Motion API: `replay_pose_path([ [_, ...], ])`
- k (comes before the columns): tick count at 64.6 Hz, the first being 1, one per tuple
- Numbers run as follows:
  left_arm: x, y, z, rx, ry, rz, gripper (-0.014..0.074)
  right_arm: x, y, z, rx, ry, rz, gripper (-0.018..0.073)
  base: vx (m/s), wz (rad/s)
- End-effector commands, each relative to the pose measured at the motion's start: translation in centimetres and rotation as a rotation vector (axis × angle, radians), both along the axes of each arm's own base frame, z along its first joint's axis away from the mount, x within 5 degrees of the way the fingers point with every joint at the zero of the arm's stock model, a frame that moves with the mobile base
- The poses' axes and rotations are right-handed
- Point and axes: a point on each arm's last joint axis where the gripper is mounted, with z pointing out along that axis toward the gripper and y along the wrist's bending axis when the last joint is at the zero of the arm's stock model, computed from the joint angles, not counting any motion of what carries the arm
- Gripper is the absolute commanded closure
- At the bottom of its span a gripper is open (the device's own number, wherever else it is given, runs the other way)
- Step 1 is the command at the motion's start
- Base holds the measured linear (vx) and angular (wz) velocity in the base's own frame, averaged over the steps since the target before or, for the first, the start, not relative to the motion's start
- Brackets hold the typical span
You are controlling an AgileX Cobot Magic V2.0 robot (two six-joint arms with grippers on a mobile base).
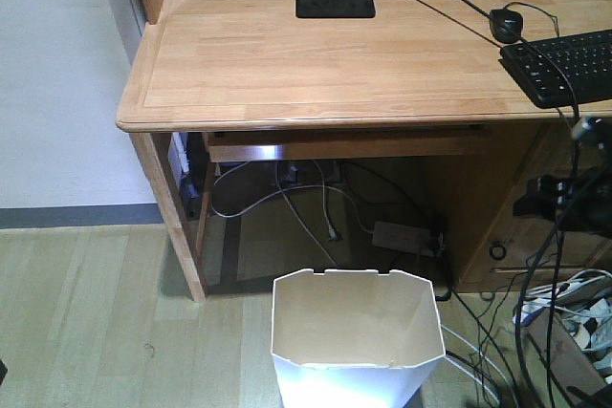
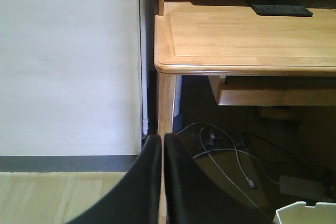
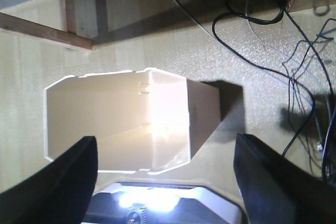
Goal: Move trash bin to bedside with robot
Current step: 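Close the right gripper on the bin rim nearest the robot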
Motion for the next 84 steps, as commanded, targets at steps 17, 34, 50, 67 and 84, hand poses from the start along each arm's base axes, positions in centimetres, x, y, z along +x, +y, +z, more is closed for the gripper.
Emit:
replay_pose_path([
  [17, 0.3, 0.0, 0.4, -0.006, -0.052, -0.002, 0.0603, 3.4, 0.1, -7.4, -0.03, -0.01, 0.087, 0.0041, 0.0, 0.0],
  [34, 0.3, 0.0, 0.4, -0.006, -0.052, -0.002, 0.0603, 5.0, -0.4, -13.4, -0.028, 0.052, 0.125, 0.0041, 0.0, 0.0],
  [50, 0.3, 0.0, 0.4, -0.006, -0.052, -0.002, 0.0603, 6.9, 2.4, -17.6, -0.073, 0.073, 0.213, 0.0041, 0.0, 0.0],
  [67, 0.3, 0.0, 0.4, -0.006, -0.052, -0.002, 0.0603, 7.6, 4.4, -21.3, -0.08, 0.096, 0.279, 0.0041, 0.0, 0.0],
  [84, 0.3, 0.0, 0.4, -0.006, -0.052, -0.002, 0.0603, 7.3, 4.8, -24.9, -0.069, 0.133, 0.316, 0.0041, 0.0, 0.0],
])
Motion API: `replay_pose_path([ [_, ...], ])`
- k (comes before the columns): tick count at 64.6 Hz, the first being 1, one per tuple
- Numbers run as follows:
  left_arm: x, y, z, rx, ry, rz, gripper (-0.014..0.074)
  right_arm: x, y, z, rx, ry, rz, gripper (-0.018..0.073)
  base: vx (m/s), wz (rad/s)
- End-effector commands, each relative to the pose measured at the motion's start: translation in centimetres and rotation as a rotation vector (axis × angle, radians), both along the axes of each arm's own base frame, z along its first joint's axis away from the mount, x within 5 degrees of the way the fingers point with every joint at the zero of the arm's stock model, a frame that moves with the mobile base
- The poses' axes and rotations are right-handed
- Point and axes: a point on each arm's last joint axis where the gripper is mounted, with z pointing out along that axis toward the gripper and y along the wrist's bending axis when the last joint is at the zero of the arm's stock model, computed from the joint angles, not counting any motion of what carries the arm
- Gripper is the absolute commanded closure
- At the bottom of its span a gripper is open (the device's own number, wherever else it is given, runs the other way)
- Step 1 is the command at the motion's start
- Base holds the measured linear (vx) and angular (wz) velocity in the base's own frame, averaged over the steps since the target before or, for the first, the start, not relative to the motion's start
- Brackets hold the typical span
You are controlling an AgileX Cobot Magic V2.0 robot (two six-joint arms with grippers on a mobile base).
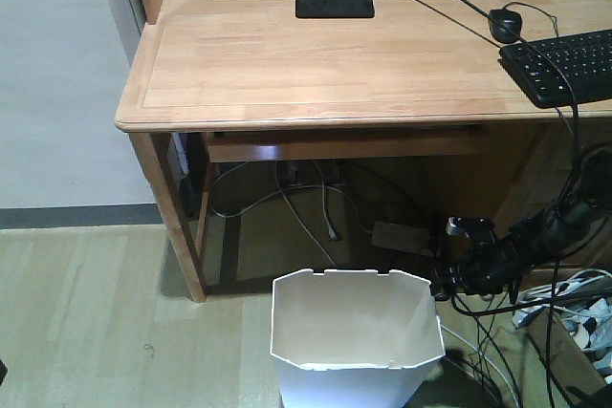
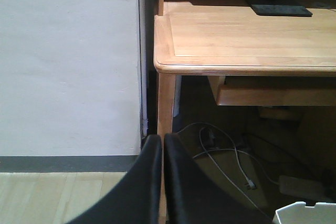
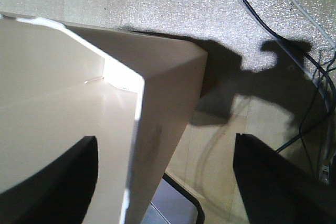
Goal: Move trash bin to bedside with robot
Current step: 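Close the right gripper on the bin rim nearest the robot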
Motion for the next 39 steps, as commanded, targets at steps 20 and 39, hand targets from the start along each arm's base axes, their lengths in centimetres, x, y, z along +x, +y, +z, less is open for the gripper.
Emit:
replay_pose_path([
  [20, 0.3, 0.0, 0.4, -0.006, -0.052, -0.002, 0.0603, 0.5, 1.0, -2.5, 0.018, 0.015, 0.018, 0.0041, 0.0, 0.0],
  [39, 0.3, 0.0, 0.4, -0.006, -0.052, -0.002, 0.0603, 0.6, 1.5, -5.1, 0.077, 0.062, -0.013, 0.007, 0.0, 0.0],
])
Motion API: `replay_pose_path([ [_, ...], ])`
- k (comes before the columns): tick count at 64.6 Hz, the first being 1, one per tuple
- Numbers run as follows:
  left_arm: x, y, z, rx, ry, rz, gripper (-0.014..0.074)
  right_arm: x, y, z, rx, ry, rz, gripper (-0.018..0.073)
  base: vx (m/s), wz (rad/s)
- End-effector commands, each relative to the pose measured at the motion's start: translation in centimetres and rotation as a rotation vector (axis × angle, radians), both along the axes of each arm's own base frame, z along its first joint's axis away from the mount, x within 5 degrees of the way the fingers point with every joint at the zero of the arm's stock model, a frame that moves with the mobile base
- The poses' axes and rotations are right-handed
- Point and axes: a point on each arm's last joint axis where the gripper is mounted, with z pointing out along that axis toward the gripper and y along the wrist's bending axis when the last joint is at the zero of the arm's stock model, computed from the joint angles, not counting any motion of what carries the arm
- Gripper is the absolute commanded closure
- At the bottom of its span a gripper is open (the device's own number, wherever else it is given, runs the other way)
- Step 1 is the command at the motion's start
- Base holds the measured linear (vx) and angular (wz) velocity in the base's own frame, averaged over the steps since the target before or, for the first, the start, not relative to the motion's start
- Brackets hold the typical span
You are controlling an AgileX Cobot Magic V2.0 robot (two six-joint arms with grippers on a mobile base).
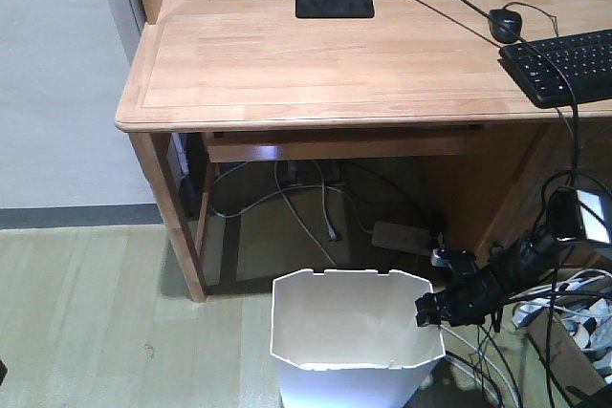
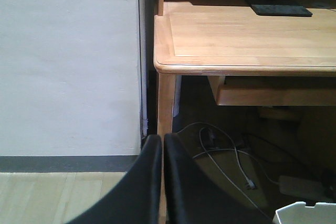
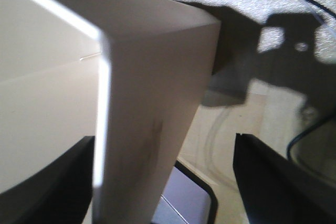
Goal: Move trash bin to bedside with robot
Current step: 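Close the right gripper on the bin rim nearest the robot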
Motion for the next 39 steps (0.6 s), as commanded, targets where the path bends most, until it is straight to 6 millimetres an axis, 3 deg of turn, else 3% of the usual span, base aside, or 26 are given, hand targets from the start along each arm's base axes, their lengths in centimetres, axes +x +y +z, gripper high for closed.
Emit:
replay_pose_path([
  [1, 0.3, 0.0, 0.4, -0.006, -0.052, -0.002, 0.0603, 2.4, 0.1, 1.6, 0.047, -0.039, -0.013, 0.0078, 0.0, 0.0],
  [16, 0.3, 0.0, 0.4, -0.006, -0.052, -0.002, 0.0603, 3.0, 1.0, 0.8, 0.074, 0.016, 0.013, 0.0306, 0.0, 0.0],
  [26, 0.3, 0.0, 0.4, -0.006, -0.052, -0.002, 0.0603, 3.2, 2.3, 1.3, 0.116, 0.038, 0.072, 0.0578, 0.0, 0.0],
  [39, 0.3, 0.0, 0.4, -0.006, -0.052, -0.002, 0.0603, 3.6, 1.8, 2.6, 0.211, 0.019, -0.005, 0.0568, 0.0, 0.0],
])
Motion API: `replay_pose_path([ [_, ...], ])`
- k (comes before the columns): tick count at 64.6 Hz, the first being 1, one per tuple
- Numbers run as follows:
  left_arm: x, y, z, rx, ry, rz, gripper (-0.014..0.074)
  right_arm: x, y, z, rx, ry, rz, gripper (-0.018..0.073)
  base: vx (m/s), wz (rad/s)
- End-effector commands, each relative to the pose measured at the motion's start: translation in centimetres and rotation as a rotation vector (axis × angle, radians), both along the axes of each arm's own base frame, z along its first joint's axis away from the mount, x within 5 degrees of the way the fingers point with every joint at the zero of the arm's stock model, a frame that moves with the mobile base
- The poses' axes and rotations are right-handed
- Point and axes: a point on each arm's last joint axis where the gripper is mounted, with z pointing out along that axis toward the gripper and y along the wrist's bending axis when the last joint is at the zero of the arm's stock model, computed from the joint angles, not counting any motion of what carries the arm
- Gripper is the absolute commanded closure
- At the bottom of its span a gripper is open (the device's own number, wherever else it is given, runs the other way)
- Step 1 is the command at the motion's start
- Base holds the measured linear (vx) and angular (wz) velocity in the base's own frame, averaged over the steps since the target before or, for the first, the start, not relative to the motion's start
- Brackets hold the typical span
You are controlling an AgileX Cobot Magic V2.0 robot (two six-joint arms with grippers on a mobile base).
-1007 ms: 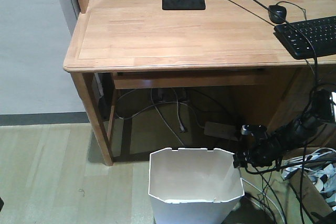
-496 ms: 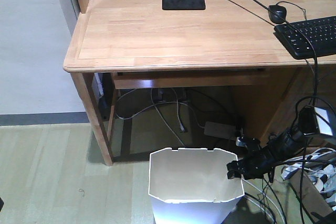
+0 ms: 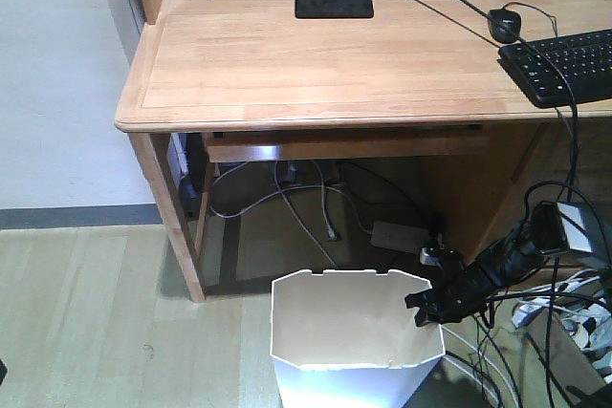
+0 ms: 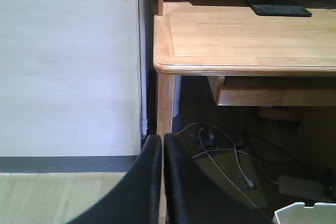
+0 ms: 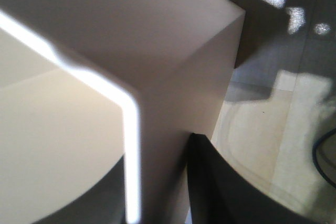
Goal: Move trash bin to bedside with robot
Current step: 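Close the right gripper on the bin rim nearest the robot, then drag the gripped bin out from under the desk toward the robot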
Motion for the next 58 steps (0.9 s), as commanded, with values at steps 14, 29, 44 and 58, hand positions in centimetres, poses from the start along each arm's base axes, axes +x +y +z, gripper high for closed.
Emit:
replay_pose_path([
  [14, 0.3, 0.0, 0.4, -0.006, -0.052, -0.002, 0.0603, 2.3, -1.3, 5.7, 0.279, -0.114, -0.068, 0.0564, 0.0, 0.0],
  [29, 0.3, 0.0, 0.4, -0.006, -0.052, -0.002, 0.0603, 1.3, -2.6, 7.9, 0.179, -0.166, -0.06, 0.0564, 0.0, 0.0],
  [44, 0.3, 0.0, 0.4, -0.006, -0.052, -0.002, 0.0603, -0.2, -2.2, 11.1, 0.18, -0.204, -0.02, 0.0564, 0.0, 0.0],
  [58, 0.3, 0.0, 0.4, -0.006, -0.052, -0.002, 0.0603, -1.4, -2.1, 13.8, 0.159, -0.193, -0.014, 0.0564, 0.0, 0.0],
])
